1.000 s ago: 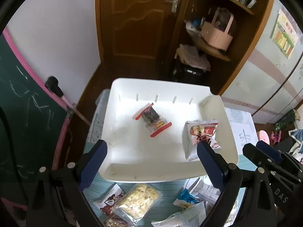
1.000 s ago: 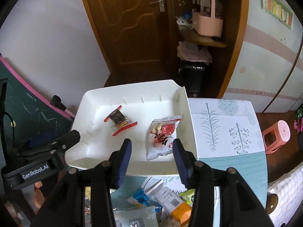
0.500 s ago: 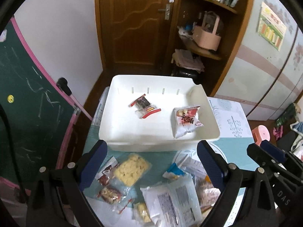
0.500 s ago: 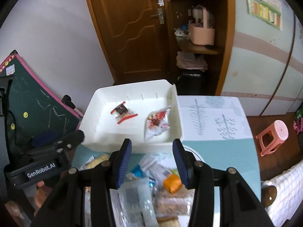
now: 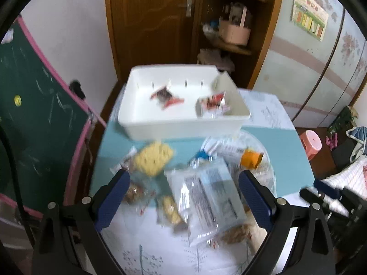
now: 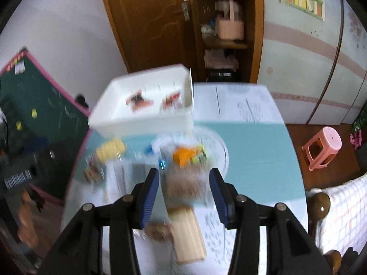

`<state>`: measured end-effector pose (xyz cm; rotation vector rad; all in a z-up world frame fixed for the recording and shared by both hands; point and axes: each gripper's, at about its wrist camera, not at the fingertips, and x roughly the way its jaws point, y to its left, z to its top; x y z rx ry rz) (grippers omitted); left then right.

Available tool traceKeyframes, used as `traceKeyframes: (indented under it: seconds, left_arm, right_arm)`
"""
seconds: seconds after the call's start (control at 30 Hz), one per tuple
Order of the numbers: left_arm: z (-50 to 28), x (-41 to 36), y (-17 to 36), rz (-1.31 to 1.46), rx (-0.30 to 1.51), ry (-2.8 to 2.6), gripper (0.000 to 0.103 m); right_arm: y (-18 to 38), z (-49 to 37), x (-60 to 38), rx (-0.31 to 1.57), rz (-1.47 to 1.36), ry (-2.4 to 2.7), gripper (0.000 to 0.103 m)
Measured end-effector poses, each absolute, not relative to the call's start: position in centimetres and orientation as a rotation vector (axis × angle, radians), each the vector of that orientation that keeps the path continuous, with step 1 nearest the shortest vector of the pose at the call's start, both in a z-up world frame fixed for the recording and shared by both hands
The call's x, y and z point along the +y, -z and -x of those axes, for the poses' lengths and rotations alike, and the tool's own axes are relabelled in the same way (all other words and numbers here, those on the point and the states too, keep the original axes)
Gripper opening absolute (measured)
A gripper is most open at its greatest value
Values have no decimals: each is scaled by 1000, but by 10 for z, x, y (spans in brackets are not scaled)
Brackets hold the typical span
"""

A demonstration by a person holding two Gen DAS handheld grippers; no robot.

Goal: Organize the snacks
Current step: 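Grasp the clear printed bag with left gripper while right grasps brown paper bar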

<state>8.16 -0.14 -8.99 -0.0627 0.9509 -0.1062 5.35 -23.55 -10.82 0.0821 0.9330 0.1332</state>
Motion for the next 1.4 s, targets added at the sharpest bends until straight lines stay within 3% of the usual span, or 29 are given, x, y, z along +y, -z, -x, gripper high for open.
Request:
traceKeyframes:
  seconds: [0.33,0.73,0.93,1.1,1.23,1.3,1.37,1.4]
  left_arm:
    - [-103,9,173,182,1144,237,95]
    - [-151,0,234,254,1285,298,95]
    - [-163,-18,249,226,1338,341,95]
    - [-167,-33,256,172,1361,347,95]
    - [-169,-37,248,170,1339,357,75]
    - [-168,-37,238,168,1316,357,56]
    - [-167,-39,230,158,1291,343,47]
    - [-166,-41,227,146,1284,331,44]
  right_arm:
    - [212,-5,-225,1099,-47,-186,46]
    - [254,-6,-222,1132,-12,-173,47]
    - [266,-15,-214,1160,30,-185,65]
    - [270,-16,-204,1135,94,-179,70]
    - [270,-19,-205,1128,94,-181,70]
    - [271,-21,-206,1128,95,-182,69]
    - [269,-20,-205,1119,95,-186,56]
    - [269,-23,-205,1120,95,-189,56]
